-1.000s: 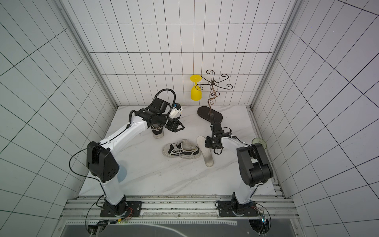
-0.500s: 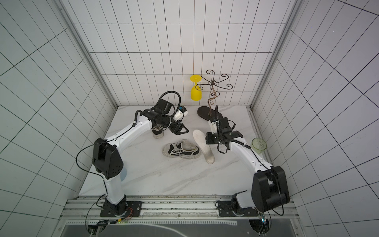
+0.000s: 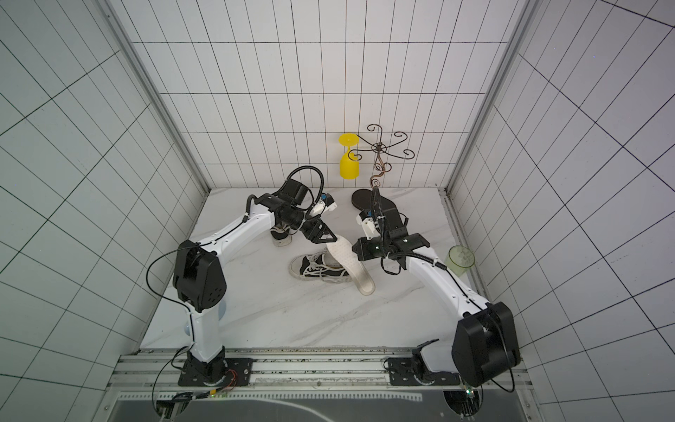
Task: Insert the insole into the shoe
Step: Pick up the insole from the center of the board.
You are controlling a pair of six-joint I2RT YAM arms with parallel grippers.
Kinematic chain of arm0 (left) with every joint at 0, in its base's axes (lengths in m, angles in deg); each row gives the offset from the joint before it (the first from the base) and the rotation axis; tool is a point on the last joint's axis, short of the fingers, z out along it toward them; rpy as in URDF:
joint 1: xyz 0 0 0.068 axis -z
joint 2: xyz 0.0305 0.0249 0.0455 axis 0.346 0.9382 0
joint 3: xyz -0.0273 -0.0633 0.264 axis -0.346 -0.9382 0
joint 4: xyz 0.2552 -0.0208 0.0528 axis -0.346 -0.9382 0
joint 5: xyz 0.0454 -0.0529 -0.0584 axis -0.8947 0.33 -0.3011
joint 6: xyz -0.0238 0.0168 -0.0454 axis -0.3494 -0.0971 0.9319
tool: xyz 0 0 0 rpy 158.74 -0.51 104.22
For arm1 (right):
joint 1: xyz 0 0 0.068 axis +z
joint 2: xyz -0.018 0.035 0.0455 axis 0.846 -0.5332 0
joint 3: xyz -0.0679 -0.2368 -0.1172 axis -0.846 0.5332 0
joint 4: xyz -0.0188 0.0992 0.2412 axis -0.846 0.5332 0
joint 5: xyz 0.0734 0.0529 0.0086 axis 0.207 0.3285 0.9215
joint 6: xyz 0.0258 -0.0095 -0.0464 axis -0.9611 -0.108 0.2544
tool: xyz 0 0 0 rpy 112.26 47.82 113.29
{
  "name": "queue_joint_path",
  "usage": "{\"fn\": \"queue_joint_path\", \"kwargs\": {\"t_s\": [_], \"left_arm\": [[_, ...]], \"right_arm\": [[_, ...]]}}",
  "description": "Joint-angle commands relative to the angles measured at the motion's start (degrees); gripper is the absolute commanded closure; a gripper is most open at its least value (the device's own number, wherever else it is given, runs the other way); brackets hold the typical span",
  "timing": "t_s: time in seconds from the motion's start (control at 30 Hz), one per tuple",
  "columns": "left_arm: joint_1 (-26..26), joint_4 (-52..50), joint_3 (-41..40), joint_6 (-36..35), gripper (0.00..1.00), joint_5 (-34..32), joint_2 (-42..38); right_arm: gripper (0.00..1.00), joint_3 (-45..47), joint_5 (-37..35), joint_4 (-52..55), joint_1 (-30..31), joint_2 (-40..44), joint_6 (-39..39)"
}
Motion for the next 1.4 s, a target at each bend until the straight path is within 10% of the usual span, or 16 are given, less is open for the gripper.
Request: {"fn": "queue_joint_path", "kwargs": {"t_s": [0.0, 0.3, 0.53, 0.63, 0.87, 0.9, 1.13, 1.37], "left_arm": [[-0.8, -0.7, -1.3, -2.5, 0.33, 2.2, 0.5], [-0.4, -0.8, -1.3, -3.3, 0.53, 7.7, 0.9], [-0.6, -2.2, -2.2, -1.5, 1.0, 9.3, 0.5], [-1.8, -0.5, -3.0, 3.8, 1.0, 9.5, -0.6], [-1.7, 5.7, -5.0, 19.8, 1.0, 7.4, -5.1], [-1.7, 5.9, -4.9, 22.3, 1.0, 7.2, -5.2], [-1.0, 4.0, -3.0, 32.3, 1.0, 3.0, -5.1], [1.2, 2.1, -2.4, 32.8, 1.0, 3.1, -6.5]], "right_arm": [[1.0, -6.1, 1.8, 0.5, 0.5, 0.0, 2.0], [1.0, -7.8, 3.7, 0.3, 0.9, -1.6, 2.9], [1.0, -8.9, 2.5, -0.8, 0.9, -3.2, 3.7], [0.65, -8.2, 1.8, 0.3, 0.9, -2.8, 7.5], [0.27, 3.1, -5.9, -11.2, 5.7, 2.4, 11.6], [0.02, 5.3, -7.6, -13.4, 7.6, 3.7, 12.8], [0.01, 18.6, -31.2, -28.8, 16.9, 11.2, 15.1], [0.01, 19.3, -38.6, -33.3, 17.2, 7.7, 20.2]]}}
